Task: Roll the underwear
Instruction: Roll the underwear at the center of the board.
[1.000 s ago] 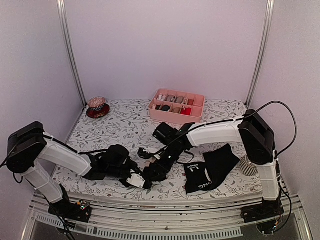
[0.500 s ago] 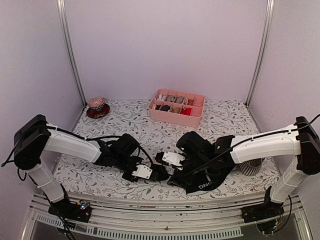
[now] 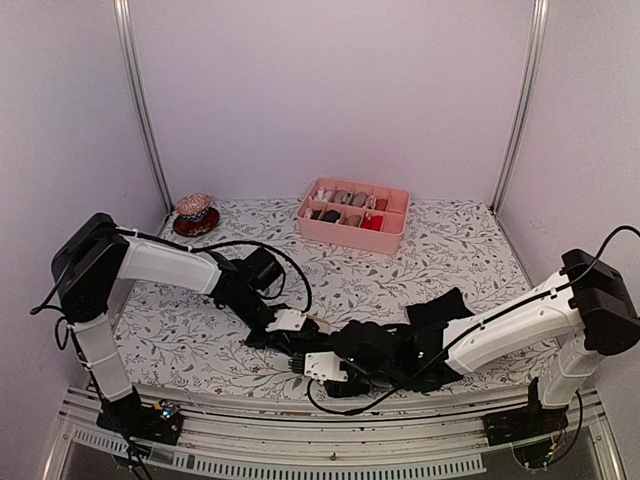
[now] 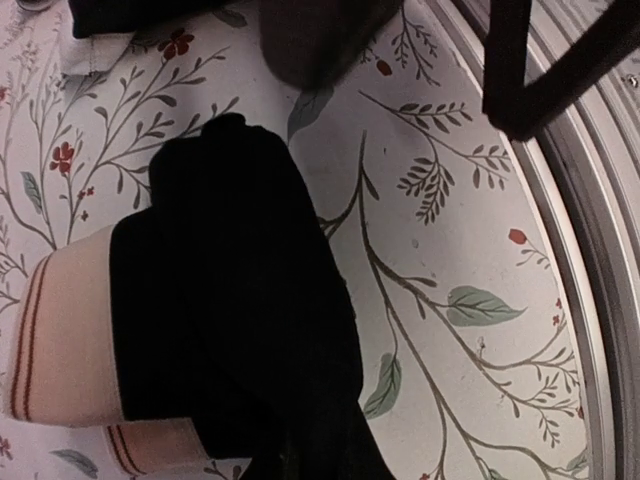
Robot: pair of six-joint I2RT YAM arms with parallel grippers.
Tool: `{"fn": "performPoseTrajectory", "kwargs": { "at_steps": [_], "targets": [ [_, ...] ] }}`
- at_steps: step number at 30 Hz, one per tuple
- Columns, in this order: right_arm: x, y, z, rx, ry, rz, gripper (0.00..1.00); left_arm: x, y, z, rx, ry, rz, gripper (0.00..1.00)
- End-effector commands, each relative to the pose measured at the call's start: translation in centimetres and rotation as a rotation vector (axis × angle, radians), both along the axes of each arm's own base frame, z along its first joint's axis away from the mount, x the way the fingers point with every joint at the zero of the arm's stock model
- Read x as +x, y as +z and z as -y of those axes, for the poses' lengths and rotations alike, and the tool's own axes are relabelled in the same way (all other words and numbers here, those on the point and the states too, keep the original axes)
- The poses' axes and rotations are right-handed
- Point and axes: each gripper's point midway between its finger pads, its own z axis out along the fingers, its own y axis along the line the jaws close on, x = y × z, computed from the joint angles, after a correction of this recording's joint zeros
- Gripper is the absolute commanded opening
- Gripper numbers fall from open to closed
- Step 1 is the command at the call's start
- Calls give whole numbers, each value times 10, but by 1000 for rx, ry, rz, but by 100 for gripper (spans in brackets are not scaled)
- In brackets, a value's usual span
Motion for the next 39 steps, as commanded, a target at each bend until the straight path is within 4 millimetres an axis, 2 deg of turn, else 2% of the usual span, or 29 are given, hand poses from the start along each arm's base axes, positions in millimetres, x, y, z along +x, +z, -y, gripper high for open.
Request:
{"fn": "performPoseTrajectory", "kwargs": {
  "at_steps": [1,4,8,9,12,17,23,28,30,32,34,35,39],
  "targets": [
    [15,-5,-27,-50,32,148,71,-18,-14,-21,98,43,-188,2],
    [25,-16,-34,-78,22,212,68,-14,-12,-19,97,59,-240,2],
    [33,-21,-30,-79,-9,261,65,-11,-11,-20,101,70,-289,2],
    [35,-20,-29,-75,-19,271,65,-13,-19,-21,118,73,-320,2],
    [42,-24,-28,-83,-40,280,62,-11,-20,-21,119,84,-354,2],
    [43,-41,-27,-123,-34,278,58,-4,-20,-22,117,104,-401,3],
    [51,-42,-23,-123,-55,269,42,-1,-17,-22,99,105,-425,4],
    [55,-45,-21,-128,-72,257,36,-2,-18,-23,102,104,-431,5],
    [54,-48,-21,-133,-63,247,28,-1,-17,-23,102,104,-431,6],
    [52,-52,-22,-142,-56,230,21,-1,-17,-23,102,104,-431,9],
    [50,-55,-24,-143,-49,211,7,-1,-17,-23,100,103,-426,16],
    [48,-56,-24,-145,-41,196,4,0,-16,-23,98,104,-425,20],
    [43,-55,-30,-127,-32,126,4,7,-11,-22,84,119,-377,40]
  ]
}}
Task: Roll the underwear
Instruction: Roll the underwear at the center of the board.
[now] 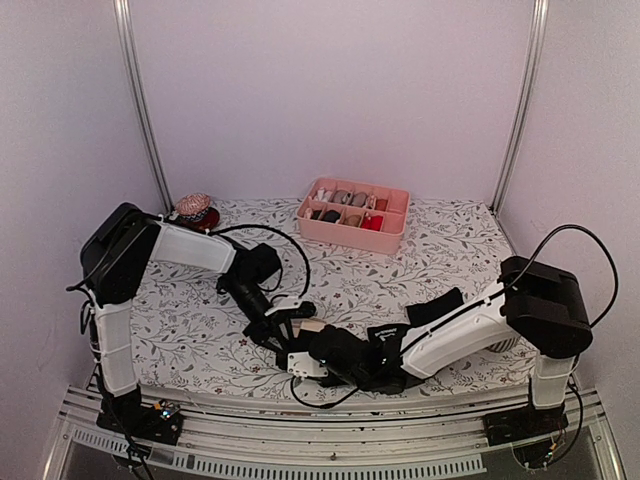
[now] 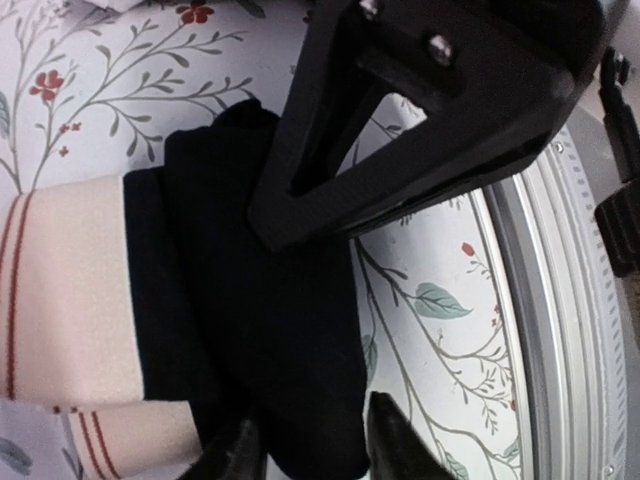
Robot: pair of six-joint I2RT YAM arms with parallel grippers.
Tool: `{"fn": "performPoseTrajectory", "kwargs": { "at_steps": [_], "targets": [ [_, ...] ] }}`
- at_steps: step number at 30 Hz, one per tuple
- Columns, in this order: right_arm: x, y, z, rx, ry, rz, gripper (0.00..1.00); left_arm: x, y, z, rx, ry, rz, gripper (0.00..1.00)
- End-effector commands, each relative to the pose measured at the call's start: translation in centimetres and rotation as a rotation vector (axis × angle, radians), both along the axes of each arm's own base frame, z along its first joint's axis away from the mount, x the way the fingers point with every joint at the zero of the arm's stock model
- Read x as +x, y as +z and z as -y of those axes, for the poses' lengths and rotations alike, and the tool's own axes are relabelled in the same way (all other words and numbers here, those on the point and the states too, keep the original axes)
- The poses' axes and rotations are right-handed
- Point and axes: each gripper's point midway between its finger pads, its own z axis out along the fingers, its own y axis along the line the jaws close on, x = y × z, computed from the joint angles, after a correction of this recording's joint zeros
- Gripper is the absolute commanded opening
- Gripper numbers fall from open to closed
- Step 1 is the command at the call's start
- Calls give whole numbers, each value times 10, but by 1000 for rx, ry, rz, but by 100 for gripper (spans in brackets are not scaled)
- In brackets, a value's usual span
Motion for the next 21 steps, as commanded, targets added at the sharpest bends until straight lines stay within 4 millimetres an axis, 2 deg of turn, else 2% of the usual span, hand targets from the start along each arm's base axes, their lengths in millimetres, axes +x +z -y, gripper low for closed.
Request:
{"fn": "performPoseTrajectory", "kwargs": {
  "at_steps": [1,3,4,9,12,14,17,21],
  "targets": [
    [-5,-14,-3,-13,5,-119,4,5,-8,-14,66,26,39,45],
    [-6,-16,-4,-17,-7,-167,4,14,-5,-15,54,52,92,62],
    [-6,-18,-4,-20,-14,-194,4,20,7,-15,26,68,145,68],
    [-9,-28,-3,-22,-35,-353,4,45,42,-18,-87,153,356,89],
    [-10,-35,-2,-29,-50,-462,4,55,62,-22,-165,190,500,94],
    [-12,-43,6,-41,-69,-533,4,57,67,-27,-195,202,585,95],
    [-12,-33,-4,4,-65,-658,5,54,67,-32,-225,192,672,95],
    [-13,-20,-8,52,-80,-818,6,53,67,-37,-259,166,782,88]
  ]
}}
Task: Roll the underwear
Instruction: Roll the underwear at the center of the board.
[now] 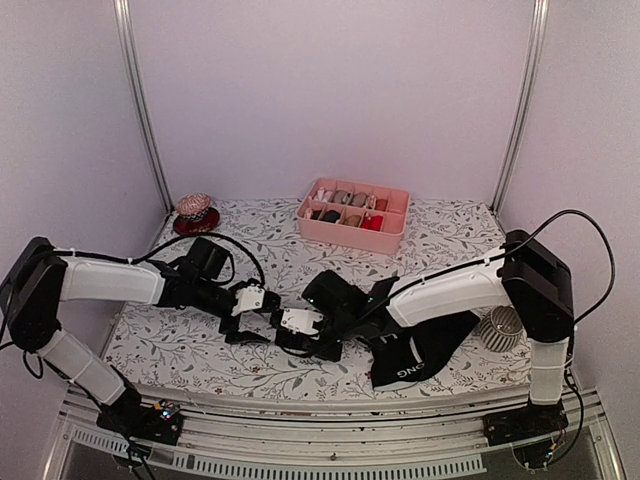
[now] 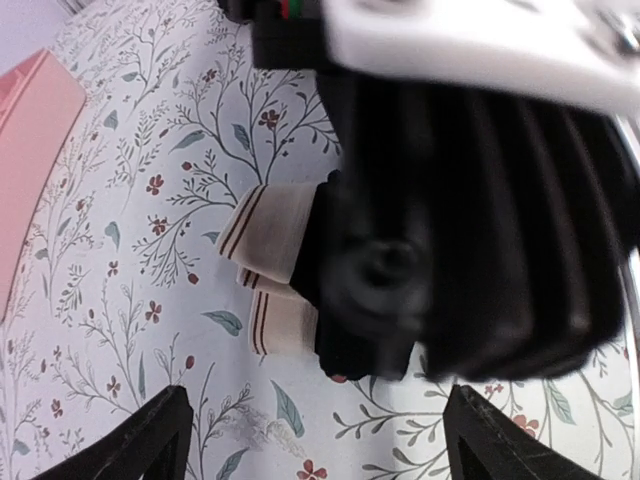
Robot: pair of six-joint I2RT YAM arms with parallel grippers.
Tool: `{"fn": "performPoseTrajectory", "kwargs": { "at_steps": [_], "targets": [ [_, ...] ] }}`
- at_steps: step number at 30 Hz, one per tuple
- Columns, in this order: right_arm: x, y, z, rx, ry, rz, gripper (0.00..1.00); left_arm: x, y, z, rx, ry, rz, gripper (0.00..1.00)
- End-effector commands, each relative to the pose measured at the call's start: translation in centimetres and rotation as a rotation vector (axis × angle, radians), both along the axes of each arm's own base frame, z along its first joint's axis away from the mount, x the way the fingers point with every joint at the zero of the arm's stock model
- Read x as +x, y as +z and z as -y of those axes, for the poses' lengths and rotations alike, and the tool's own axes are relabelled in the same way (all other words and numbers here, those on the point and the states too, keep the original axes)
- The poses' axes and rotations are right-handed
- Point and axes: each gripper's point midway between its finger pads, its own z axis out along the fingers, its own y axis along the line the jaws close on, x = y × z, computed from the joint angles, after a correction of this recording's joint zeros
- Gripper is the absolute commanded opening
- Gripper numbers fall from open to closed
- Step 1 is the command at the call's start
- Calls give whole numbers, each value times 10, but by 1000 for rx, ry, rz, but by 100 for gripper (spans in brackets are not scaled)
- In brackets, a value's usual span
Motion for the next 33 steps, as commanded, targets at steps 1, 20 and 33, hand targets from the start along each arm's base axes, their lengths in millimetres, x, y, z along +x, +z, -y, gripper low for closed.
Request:
{"fn": "performPoseTrajectory", "kwargs": {
  "at_steps": [1,20,33],
  "targets": [
    [-25,-17,11,-35,-3,-311,7,14,10,1,-51,-12,197,86],
    [-28,15,1,108,-74,-825,7,-31,-13,21,-36,-101,550,62],
    [-15,-12,8,54,-167,-802,7,-47,-37,28,21,-168,539,61]
  ]
}}
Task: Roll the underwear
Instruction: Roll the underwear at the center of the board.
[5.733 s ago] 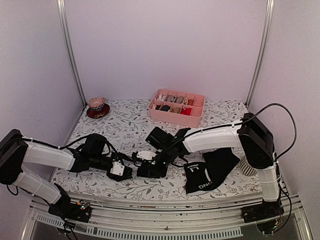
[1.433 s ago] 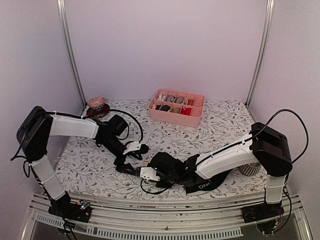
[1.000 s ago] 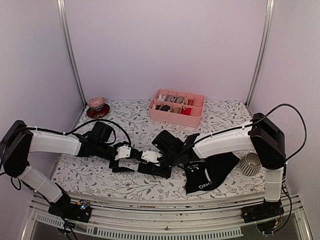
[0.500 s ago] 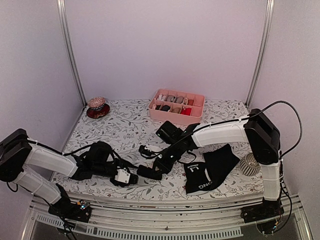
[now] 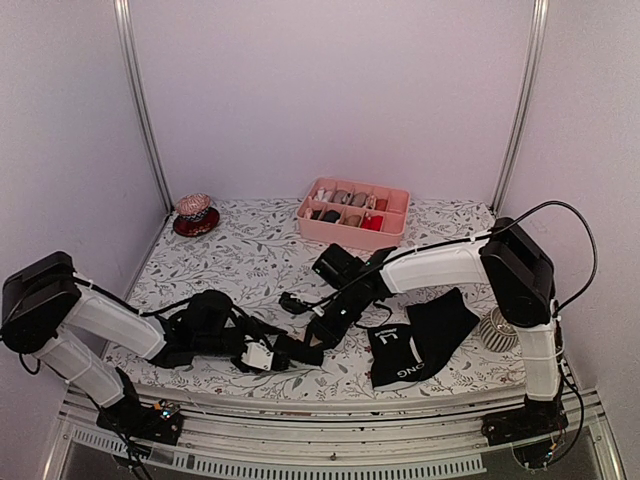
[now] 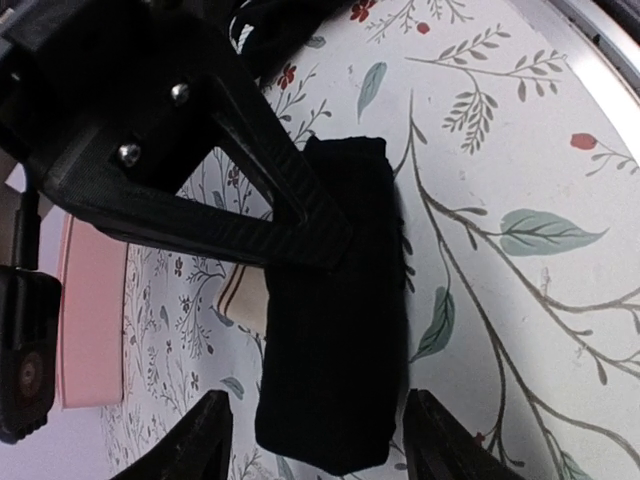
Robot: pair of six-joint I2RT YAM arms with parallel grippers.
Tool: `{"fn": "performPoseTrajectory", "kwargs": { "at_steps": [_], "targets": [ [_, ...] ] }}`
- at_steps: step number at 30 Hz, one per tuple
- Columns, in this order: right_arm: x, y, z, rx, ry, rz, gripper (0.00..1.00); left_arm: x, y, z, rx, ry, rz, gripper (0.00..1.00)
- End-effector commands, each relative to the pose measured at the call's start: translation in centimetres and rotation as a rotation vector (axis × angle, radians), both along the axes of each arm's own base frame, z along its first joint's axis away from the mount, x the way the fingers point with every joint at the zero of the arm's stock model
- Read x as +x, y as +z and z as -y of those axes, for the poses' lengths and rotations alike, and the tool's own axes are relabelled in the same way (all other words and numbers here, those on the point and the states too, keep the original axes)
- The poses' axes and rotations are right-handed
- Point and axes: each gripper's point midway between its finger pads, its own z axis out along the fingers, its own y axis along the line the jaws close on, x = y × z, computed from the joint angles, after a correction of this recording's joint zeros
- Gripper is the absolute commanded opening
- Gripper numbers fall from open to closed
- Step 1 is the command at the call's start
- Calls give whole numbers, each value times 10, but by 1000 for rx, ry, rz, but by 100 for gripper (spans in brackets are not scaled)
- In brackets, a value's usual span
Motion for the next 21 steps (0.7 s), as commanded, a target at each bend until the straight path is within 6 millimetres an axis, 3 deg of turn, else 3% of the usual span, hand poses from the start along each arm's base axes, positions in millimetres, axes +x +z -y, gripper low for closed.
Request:
{"fn": "performPoseTrajectory", "kwargs": {
  "at_steps": [1,11,16,19,21],
  "targets": [
    [7,-21,7,-64,-40,-24,7,-8,-9,4,37,-35,8,61],
    [10,-34,11,-86,-46,-25,7,-2,-28,10,129,13,-45,55],
    [12,-33,12,-96,-52,-11,7,-2,-35,10,164,22,-58,17],
    [15,-29,12,-99,-59,7,11,-5,-38,9,187,15,-83,7],
    [18,-23,12,-97,-64,21,25,-7,-39,8,207,13,-109,3]
  ]
}}
